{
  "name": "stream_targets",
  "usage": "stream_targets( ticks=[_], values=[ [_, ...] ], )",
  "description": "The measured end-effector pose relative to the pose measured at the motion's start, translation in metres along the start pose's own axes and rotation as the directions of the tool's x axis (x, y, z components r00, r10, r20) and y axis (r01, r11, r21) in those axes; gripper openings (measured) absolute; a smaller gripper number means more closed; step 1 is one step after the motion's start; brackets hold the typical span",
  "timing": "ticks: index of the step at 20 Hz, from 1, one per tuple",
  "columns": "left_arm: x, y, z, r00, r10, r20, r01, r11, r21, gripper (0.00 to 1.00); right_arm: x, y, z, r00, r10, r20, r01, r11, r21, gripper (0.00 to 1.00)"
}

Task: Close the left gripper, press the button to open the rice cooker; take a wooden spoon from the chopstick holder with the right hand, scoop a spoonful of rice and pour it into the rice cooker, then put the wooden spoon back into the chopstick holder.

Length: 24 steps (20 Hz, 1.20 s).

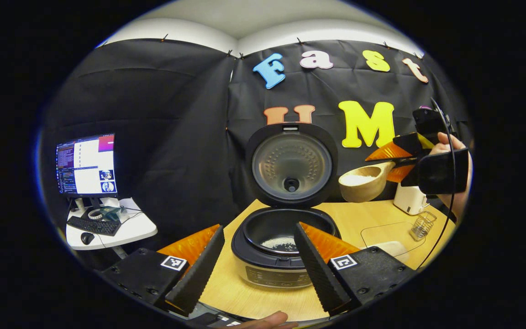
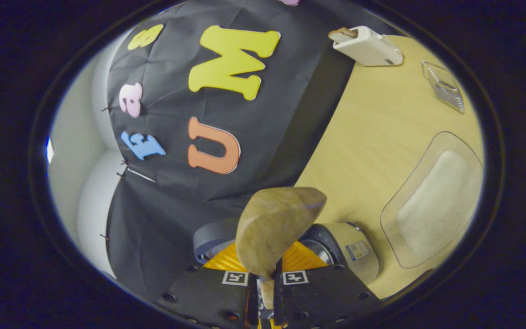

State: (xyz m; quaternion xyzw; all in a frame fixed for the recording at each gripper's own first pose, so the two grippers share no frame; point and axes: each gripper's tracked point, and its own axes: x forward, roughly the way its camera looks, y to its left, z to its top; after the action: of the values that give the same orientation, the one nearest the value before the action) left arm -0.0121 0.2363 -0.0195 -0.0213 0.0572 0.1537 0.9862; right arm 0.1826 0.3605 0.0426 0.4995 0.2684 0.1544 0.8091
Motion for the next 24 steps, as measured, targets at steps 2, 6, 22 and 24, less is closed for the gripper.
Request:
stream_targets(
  ticks=[2,6,22,24],
  values=[
    [-0.001,-0.001,0.002,1.0,-0.015,0.005,0.015,1.0,-0.009,0.98,0.013,0.013,-0.012,0.998,-0.056,0.024,0.059,0.988,-0.14,0.12],
    [-0.002,0.002,0.002,1.0,-0.018,0.01,0.018,1.0,-0.015,0.98,0.047,0.028,-0.023,0.984,-0.149,0.095,0.173,0.921,-0.348,0.12],
    [-0.003,0.014,0.003,1.0,-0.005,0.002,0.005,0.999,-0.036,0.97,0.077,0.015,-0.063,0.922,-0.318,0.222,0.369,0.546,-0.752,0.12],
    [-0.005,0.013,0.003,1.0,-0.008,-0.002,0.008,0.999,-0.031,0.97,0.08,0.015,-0.063,0.92,-0.32,0.225,0.365,0.494,-0.789,0.12]
  ],
)
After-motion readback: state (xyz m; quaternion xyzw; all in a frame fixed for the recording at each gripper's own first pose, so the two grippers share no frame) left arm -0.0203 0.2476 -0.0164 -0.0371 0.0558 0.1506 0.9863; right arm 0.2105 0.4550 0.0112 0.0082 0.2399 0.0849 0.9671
